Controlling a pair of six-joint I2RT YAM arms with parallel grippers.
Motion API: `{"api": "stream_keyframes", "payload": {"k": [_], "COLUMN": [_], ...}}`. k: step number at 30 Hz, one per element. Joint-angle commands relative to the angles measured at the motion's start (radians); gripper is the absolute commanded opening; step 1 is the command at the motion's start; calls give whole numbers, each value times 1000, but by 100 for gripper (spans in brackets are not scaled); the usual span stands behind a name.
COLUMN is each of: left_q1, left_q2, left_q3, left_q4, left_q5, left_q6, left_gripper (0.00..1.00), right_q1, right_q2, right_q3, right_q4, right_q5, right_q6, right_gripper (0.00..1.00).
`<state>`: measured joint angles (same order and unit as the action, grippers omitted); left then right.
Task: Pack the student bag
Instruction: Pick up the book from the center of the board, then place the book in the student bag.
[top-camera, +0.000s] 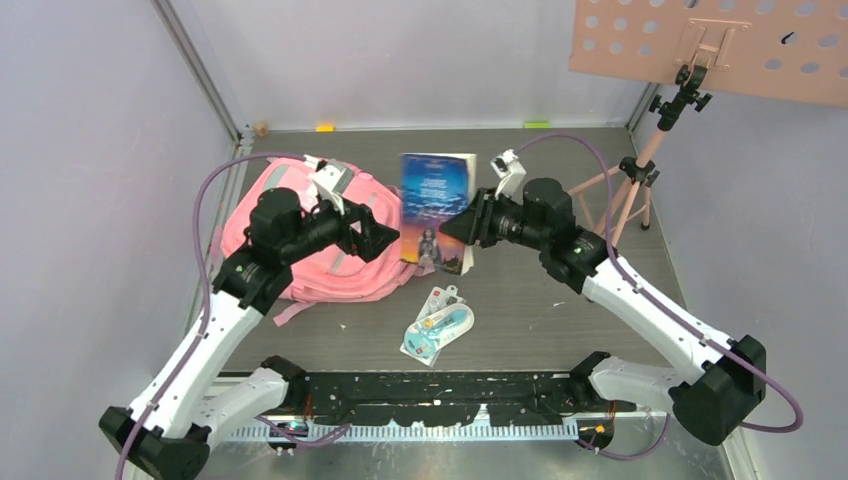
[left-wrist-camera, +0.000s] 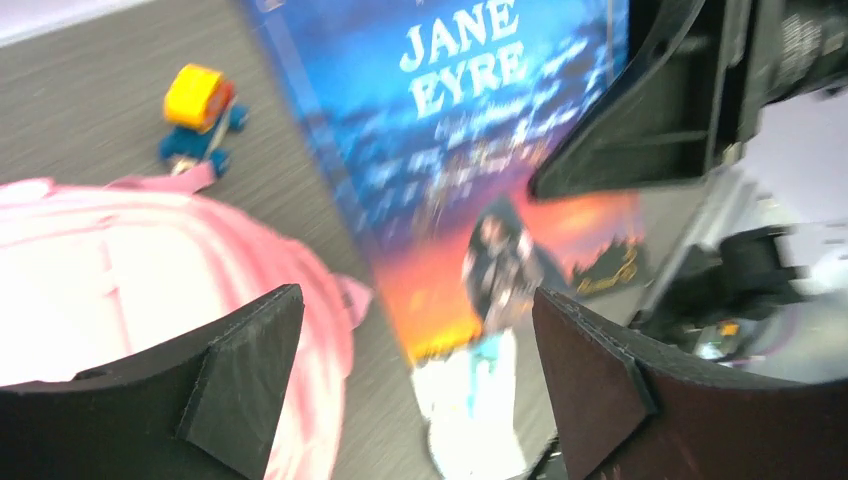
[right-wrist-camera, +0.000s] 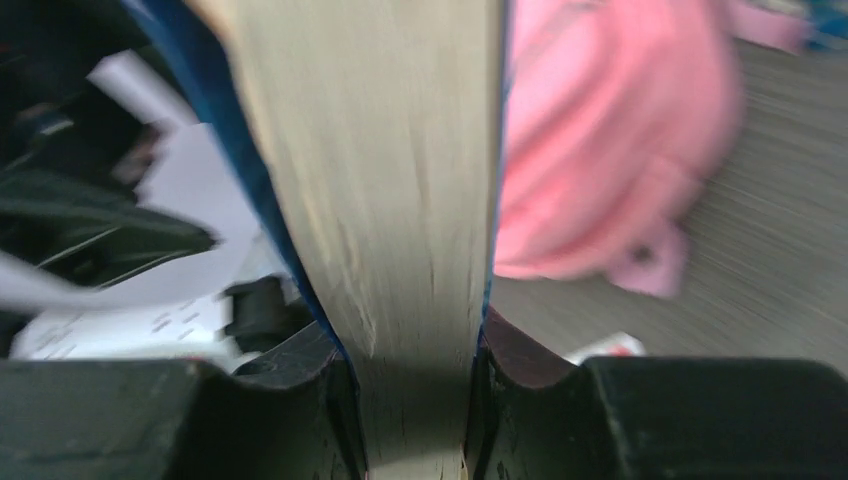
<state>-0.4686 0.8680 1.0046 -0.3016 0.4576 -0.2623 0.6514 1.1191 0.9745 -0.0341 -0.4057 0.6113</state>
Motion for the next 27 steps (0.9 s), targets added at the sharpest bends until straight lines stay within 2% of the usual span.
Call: {"api": "stream_keyframes", "payload": {"k": [1, 6, 9, 12, 17, 19, 27], "left_q1": [-22, -154, -193, -255, -383, -395, -396], "left_q2": [86, 215, 286, 368, 523, 565, 664], "left_q3": [48, 57, 66, 79, 98, 118, 148], "left_q4": [-148, -198, -217, -237, -278, -295, -284], "left_q5": [-261, -483, -542, -623, -765, -788, -785], "left_q6": [165, 215, 194, 183, 225, 222, 215], "left_gripper": [88, 90, 87, 81, 65, 59, 55], "right_q1": [-144, -232, -244, -245, -246, -246, -246], "right_q2": [-20, -51, -75, -98, -111, -112, -123], "right_q3": [47, -11, -53, -83, -109, -114, -136], "right_q4": [-206, -283, -293, -293, -291, -292, -274], "right_q5": [288, 378, 447, 472, 476, 474, 454], "right_q6": [-17, -9, -9, -6, -4, -7, -8], "right_gripper": [0, 1, 0, 0, 0, 0, 0]}}
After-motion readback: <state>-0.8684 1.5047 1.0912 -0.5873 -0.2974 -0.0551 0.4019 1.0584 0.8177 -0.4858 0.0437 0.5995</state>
